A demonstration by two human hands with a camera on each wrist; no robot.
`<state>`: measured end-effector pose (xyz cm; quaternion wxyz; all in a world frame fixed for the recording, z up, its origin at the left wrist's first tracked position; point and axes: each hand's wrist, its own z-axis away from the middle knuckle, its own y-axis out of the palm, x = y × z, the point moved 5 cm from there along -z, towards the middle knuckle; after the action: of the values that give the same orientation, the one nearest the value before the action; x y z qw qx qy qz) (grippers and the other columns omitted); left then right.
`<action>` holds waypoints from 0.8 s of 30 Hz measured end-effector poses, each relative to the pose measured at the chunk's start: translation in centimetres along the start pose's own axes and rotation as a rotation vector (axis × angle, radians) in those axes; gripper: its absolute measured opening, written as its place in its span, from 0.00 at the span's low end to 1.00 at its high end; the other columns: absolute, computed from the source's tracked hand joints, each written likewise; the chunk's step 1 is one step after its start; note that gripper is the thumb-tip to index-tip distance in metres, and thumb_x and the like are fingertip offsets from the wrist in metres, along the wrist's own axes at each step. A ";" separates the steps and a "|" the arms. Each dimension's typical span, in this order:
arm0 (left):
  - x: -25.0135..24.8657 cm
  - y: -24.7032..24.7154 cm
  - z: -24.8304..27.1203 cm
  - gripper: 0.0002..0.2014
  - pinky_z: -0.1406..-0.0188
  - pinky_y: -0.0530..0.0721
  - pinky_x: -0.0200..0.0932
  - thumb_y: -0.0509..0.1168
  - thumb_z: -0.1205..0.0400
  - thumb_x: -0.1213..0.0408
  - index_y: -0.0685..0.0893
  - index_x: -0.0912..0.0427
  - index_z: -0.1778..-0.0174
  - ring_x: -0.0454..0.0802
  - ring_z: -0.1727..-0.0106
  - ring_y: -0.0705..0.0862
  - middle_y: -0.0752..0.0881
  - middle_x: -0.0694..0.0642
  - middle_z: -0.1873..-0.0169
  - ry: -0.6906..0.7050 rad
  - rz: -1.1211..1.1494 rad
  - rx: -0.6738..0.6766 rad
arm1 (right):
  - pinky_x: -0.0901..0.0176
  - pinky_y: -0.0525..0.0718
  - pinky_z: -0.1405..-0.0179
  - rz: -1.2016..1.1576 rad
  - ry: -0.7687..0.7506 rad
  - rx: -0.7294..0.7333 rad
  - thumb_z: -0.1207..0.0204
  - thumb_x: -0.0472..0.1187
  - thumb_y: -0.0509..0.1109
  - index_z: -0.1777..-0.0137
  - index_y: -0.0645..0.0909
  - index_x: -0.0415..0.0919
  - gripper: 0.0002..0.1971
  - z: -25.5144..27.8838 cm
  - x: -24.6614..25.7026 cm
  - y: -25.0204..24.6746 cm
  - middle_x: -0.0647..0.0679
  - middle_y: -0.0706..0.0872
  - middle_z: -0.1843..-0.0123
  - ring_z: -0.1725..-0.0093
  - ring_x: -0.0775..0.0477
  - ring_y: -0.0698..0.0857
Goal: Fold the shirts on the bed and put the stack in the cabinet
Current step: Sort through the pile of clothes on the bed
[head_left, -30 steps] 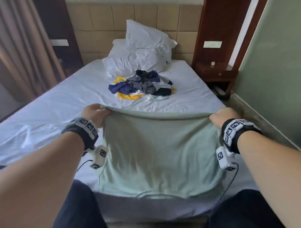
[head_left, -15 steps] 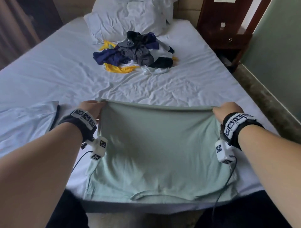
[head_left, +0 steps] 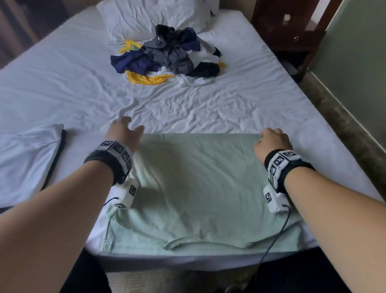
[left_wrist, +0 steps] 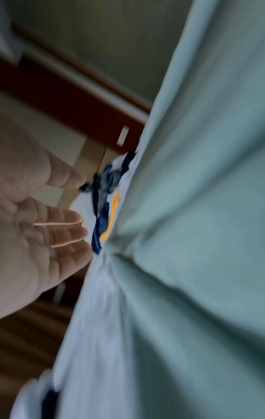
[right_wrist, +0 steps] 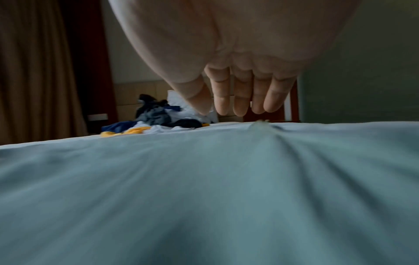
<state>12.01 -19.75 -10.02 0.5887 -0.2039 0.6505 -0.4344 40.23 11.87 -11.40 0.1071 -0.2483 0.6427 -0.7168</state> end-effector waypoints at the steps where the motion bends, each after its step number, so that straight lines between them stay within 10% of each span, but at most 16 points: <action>1: -1.1 0.8 1.4 0.29 0.29 0.77 0.55 0.66 0.14 0.47 0.75 0.55 0.19 0.62 0.26 0.79 0.76 0.59 0.21 0.092 -0.077 0.037 | 0.43 0.74 0.25 0.021 -0.036 0.042 0.19 0.45 0.63 0.29 0.78 0.40 0.20 1.0 0.7 0.8 0.37 0.75 0.26 0.25 0.32 0.73; 6: -0.8 6.9 6.0 0.44 0.11 0.45 0.63 0.55 0.18 0.27 0.47 0.40 0.10 0.64 0.10 0.42 0.46 0.56 0.09 0.210 -0.475 0.345 | 0.41 0.49 0.13 0.156 -0.138 0.238 0.21 0.69 0.58 0.14 0.59 0.45 0.41 4.4 1.5 5.5 0.43 0.55 0.10 0.12 0.36 0.52; 11: 2.2 9.0 5.9 0.44 0.12 0.37 0.61 0.47 0.22 0.20 0.39 0.30 0.13 0.58 0.11 0.31 0.33 0.48 0.11 0.159 -0.483 0.422 | 0.43 0.35 0.13 0.213 -0.141 0.356 0.22 0.78 0.47 0.10 0.35 0.55 0.48 5.0 -0.2 7.0 0.52 0.33 0.09 0.11 0.42 0.36; 20: 2.9 10.4 4.8 0.43 0.12 0.35 0.58 0.45 0.23 0.19 0.37 0.28 0.14 0.57 0.11 0.31 0.31 0.45 0.12 0.131 -0.436 0.433 | 0.45 0.33 0.14 0.178 -0.139 0.425 0.23 0.79 0.47 0.11 0.33 0.56 0.48 4.0 -0.6 8.3 0.54 0.30 0.11 0.11 0.44 0.32; 24: 1.1 7.7 6.0 0.38 0.11 0.42 0.57 0.52 0.15 0.30 0.50 0.37 0.10 0.58 0.09 0.41 0.46 0.51 0.09 0.139 -0.214 0.319 | 0.50 0.52 0.14 -0.040 -0.197 0.265 0.17 0.66 0.60 0.11 0.58 0.47 0.39 3.9 -0.5 5.4 0.45 0.56 0.10 0.12 0.41 0.56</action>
<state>19.35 -18.41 -16.38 0.5176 -0.1454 0.5872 -0.6051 41.74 7.90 -16.62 0.1872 -0.3137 0.5239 -0.7694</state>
